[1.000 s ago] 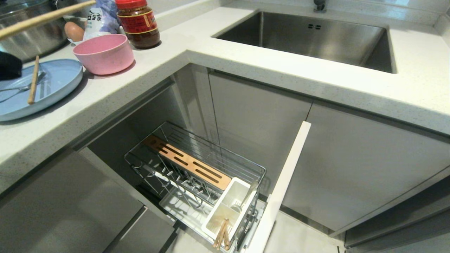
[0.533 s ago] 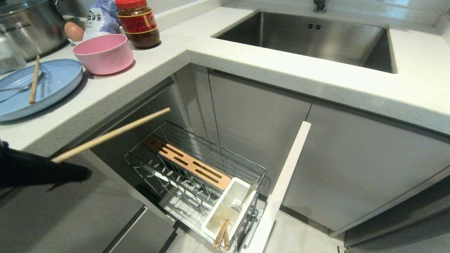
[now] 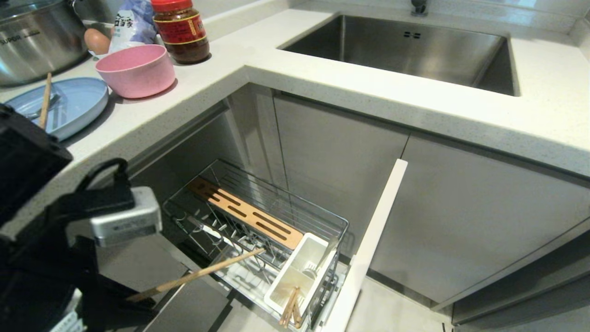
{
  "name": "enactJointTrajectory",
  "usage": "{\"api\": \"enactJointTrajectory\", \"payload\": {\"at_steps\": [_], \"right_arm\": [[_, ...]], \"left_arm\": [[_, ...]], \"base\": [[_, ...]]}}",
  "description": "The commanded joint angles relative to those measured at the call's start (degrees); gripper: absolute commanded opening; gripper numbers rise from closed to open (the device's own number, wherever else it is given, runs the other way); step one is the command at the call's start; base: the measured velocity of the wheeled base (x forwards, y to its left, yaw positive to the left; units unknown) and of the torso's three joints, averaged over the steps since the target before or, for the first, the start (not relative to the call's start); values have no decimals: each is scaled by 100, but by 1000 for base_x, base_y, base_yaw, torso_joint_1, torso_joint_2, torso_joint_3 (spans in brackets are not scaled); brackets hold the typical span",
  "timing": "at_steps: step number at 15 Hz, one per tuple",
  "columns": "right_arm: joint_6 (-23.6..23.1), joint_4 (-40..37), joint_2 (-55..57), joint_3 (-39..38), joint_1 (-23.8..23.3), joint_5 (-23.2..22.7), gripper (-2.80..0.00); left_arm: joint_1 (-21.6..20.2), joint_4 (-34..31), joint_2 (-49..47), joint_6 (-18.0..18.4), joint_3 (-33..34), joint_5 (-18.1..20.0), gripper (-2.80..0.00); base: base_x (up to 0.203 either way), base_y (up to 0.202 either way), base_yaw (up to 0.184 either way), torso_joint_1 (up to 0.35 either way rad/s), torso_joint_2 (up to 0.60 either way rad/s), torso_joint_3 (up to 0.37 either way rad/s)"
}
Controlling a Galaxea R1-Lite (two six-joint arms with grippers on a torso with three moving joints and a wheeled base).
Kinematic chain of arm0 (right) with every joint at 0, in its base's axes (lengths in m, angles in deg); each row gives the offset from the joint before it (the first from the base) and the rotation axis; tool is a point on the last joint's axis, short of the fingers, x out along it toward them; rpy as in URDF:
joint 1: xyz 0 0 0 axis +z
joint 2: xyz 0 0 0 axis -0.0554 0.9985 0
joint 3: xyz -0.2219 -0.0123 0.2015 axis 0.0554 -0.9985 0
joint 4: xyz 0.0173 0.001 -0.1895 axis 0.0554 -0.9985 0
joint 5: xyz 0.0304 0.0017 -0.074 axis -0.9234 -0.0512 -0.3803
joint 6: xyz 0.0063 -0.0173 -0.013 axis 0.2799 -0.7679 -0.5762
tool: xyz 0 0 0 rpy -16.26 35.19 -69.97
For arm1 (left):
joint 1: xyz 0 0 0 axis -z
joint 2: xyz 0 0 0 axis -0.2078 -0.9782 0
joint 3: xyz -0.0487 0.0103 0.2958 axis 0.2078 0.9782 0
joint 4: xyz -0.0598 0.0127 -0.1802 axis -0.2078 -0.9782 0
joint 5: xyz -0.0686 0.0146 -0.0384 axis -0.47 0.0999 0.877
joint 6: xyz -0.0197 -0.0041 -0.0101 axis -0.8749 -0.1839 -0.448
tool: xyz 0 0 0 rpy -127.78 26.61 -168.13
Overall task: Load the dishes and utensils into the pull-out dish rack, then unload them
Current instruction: Pick up the chopsticks and place it in the cupboard
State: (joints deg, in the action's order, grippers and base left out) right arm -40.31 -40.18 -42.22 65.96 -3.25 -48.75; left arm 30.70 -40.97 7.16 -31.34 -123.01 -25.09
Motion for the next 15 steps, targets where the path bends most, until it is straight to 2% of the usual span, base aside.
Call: {"api": "enactJointTrajectory", "payload": {"at_steps": [1,3,7,9,10,15], "right_arm": [[2,2,-24,0,-1,1,-280],[2,2,-24,0,-1,1,-280],[2,2,-24,0,-1,1,-280],[2,2,-24,0,-1,1,-280],[2,2,-24,0,-1,1,-280],[2,2,-24,0,-1,1,-280]], "left_arm": [[173,1,-554,69,247,-172,-280],[184,105,-995,144,287,-302,-280],[184,305,-1870,401,11,-891,-280],[187,317,-2216,889,-174,-1020,-280],[187,322,-2313,999,-201,-1085,-280],[203,331,-2911,1037,-471,-1231,-280]], "base": [[0,0,0,0,0,0],[0,0,0,0,0,0],[0,0,0,0,0,0],[0,0,0,0,0,0],[0,0,0,0,0,0],[0,0,0,0,0,0]]}}
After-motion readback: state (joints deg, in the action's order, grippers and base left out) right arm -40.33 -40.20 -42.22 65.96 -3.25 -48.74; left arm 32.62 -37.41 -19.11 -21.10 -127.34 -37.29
